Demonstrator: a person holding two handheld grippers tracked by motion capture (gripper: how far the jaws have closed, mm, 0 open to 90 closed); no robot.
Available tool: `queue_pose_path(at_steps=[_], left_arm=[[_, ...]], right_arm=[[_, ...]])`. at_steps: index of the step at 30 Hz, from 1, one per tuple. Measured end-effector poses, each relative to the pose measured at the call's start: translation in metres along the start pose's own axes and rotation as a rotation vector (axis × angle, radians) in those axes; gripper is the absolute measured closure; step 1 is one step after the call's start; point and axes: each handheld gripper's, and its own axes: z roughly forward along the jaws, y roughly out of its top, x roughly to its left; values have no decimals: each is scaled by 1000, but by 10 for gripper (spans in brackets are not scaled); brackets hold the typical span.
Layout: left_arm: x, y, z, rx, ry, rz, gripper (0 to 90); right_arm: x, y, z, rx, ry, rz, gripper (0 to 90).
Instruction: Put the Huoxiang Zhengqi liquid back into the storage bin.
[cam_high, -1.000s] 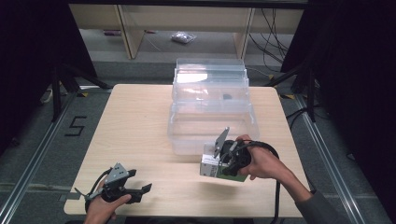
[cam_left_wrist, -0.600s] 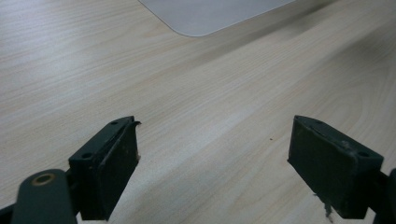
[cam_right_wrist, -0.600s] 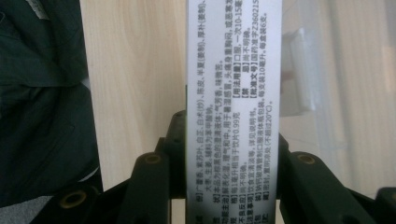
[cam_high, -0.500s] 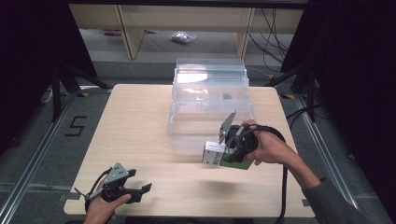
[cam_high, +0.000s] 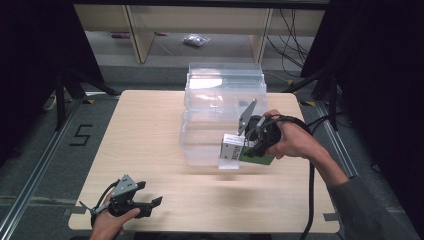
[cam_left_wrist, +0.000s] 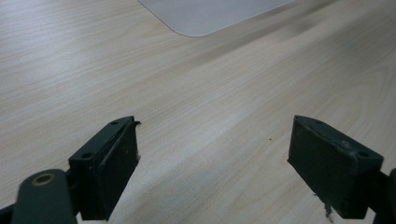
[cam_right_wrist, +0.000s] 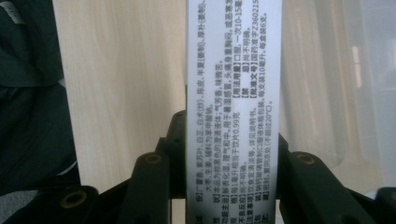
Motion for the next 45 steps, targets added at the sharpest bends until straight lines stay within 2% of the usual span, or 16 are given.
queue_pose_path(at_steps=[2,3,5,8,9,10,17,18,20,22,26,30,33,37,42,45], left_arm=[[0,0,0,1,2,0,153],[-1,0,0,-3,0,-5,153],[-1,0,0,-3,-1,-4,153],[0,0,-1,1,-2,-1,153],[0,0,0,1,-2,0,153],[0,0,-1,9,-1,6,153],[1,0,0,11,-2,3,153],[1,0,0,11,-3,4,153],[1,0,0,7,-1,-3,153],[1,0,0,8,-1,-3,153],[1,0,-1,12,4,2,153],[1,-1,-1,11,2,1,153],[1,-1,0,7,-3,-3,153],[1,0,0,9,-1,-1,153],[1,0,0,5,-2,-5,153],[1,0,-1,12,-2,-3,153]], right_arm=[[-5,1,0,-3,-6,-25,654],[-6,1,0,0,-9,9,654],[-14,1,0,4,-17,13,653],[-32,1,3,-5,-18,-30,654],[-32,1,3,-5,-18,-30,654],[-34,0,3,10,-19,12,653],[-62,-6,16,9,-15,32,653],[-67,-7,19,-2,-15,10,653],[-76,-9,29,20,-10,61,653],[-82,-8,36,21,1,44,653],[-90,-10,50,36,4,67,653],[-96,-13,63,35,29,42,653],[-97,-19,74,58,37,61,653],[-103,-25,86,36,55,34,652],[-106,-31,99,45,69,47,651],[-108,-33,105,40,81,12,650]])
